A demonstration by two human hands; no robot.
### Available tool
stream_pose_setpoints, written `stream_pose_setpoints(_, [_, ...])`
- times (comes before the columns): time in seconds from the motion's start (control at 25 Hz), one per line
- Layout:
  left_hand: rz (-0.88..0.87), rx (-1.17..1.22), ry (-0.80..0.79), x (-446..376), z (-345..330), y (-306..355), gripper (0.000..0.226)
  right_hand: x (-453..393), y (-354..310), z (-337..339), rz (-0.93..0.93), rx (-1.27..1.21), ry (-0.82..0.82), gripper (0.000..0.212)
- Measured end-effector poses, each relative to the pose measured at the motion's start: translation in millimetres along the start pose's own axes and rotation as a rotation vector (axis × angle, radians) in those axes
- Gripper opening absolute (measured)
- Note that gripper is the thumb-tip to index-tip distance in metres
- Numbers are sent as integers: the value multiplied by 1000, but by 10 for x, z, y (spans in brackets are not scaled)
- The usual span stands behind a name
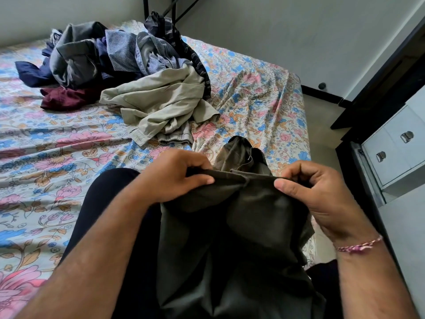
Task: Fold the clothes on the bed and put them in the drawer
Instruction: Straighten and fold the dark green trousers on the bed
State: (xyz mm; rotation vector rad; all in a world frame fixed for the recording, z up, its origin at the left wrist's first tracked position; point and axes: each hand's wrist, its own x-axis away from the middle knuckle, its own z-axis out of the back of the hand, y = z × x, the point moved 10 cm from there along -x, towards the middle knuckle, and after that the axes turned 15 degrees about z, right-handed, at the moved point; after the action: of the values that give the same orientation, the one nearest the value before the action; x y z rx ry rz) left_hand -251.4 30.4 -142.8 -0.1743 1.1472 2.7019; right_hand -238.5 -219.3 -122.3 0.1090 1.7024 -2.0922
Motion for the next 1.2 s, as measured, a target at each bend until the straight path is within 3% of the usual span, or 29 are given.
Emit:
stream_pose_setpoints(0.12, [-6, 44, 178, 25, 278, -119, 19, 5, -6, 53, -65, 7, -96, 10])
stream_pose_setpoints(0.24, [10, 43, 534, 146, 590, -24, 21, 6, -39, 107, -50, 92, -74, 12])
stream_pose_setpoints(0.32, [28, 181, 652, 119, 717, 50, 19, -32, -125, 125, -25, 40, -23, 9])
stream_pose_setpoints(0.4, [23, 348, 522, -232, 763, 232, 19, -158, -297, 312, 35, 42, 130, 7])
stream_pose_setpoints(0.44, [-4, 293, 445, -470, 752, 371, 18, -256, -374, 460, 75, 135, 219, 8])
stream_pose_setpoints(0.52, [-47, -134, 422, -854, 800, 672, 15, -422, -591, 762, 146, 408, 363, 13])
stream_pose_setpoints(0.56, [-90, -218, 479, -920, 879, 792, 15, -479, -714, 841, 180, 483, 393, 14])
stream_pose_setpoints(0.68, [-214, 20, 635, -738, 1048, 1026, 18, -534, -869, 852, 205, 469, 338, 11])
stream_pose_setpoints(0.8, [-211, 243, 846, -199, 949, 939, 18, -392, -833, 492, 167, 180, 205, 10])
stream_pose_setpoints(0.96, [-417, 256, 814, 150, 719, 1204, 7, -263, -915, 235, 135, 9, 189, 30])
stream_pose_setpoints(1.2, [-616, 184, 822, 375, 539, 1487, 4, -175, -1034, 35, 144, -30, 146, 22])
